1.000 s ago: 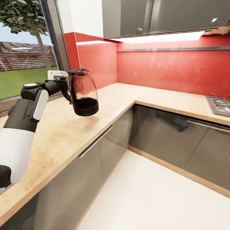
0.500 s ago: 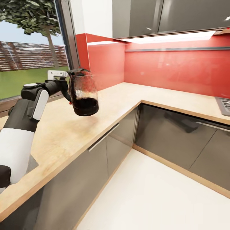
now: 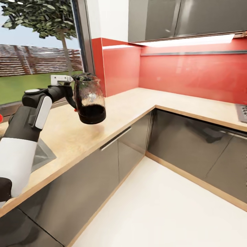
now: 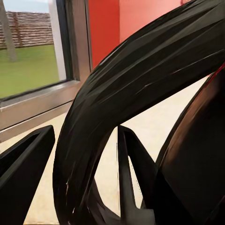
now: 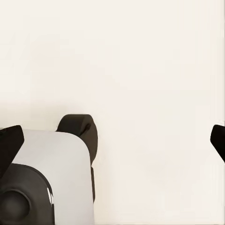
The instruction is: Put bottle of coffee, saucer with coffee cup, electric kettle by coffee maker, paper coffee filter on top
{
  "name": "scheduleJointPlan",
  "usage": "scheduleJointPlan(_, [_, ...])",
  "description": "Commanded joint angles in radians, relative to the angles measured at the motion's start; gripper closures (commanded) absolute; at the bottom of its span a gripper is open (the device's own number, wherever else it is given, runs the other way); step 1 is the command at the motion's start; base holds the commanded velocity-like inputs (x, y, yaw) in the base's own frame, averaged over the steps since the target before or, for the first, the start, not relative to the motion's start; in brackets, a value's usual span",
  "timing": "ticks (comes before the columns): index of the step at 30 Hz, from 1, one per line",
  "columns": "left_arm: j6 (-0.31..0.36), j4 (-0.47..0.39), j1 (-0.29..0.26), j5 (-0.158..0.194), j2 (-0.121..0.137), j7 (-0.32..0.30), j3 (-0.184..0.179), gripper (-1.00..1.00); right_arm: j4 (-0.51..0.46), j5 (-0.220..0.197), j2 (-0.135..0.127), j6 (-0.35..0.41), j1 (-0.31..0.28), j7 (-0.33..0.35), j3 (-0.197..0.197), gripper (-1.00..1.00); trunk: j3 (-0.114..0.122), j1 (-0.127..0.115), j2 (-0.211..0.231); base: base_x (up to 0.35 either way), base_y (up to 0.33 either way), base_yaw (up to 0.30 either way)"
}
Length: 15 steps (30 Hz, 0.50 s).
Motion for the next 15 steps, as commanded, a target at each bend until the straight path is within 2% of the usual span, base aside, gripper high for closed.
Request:
scheduleJointPlan(1, [0.004, -0.005, -0.001, -0.002, 0.001, -0.003, -0.001, 1.00, 0.004, -0.008, 0.000, -0.007, -0.002, 0.005, 0.008, -1.00, -0.001, -0.001, -0.001, -0.311, -0.108, 0.009])
scheduleJointPlan(5, [0.005, -0.029, -0.001, -0.002, 0.002, -0.004, -0.001, 1.00, 0.004, -0.008, 0.000, -0.007, -0.002, 0.005, 0.008, -1.00, -0.001, -0.001, -0.001, -0.275, -0.089, 0.005])
scheduleJointPlan(9, [0.024, -0.083, -0.001, -0.002, 0.010, -0.004, -0.001, 1.00, 0.004, -0.008, 0.000, -0.007, -0.002, 0.005, 0.008, -1.00, -0.001, -0.001, -0.001, -0.108, -0.028, 0.001])
scheduleJointPlan(10, [0.078, -0.135, 0.000, -0.003, 0.016, -0.004, -0.001, 1.00, 0.004, -0.008, 0.000, -0.007, -0.002, 0.005, 0.008, -1.00, -0.001, -0.001, -0.001, -0.018, -0.005, 0.000])
scheduleJointPlan(15, [0.108, -0.247, 0.002, -0.003, 0.039, -0.004, 0.000, 1.00, 0.004, -0.008, 0.000, -0.007, -0.002, 0.005, 0.008, -1.00, -0.001, -0.001, -0.001, -0.008, -0.002, 0.000])
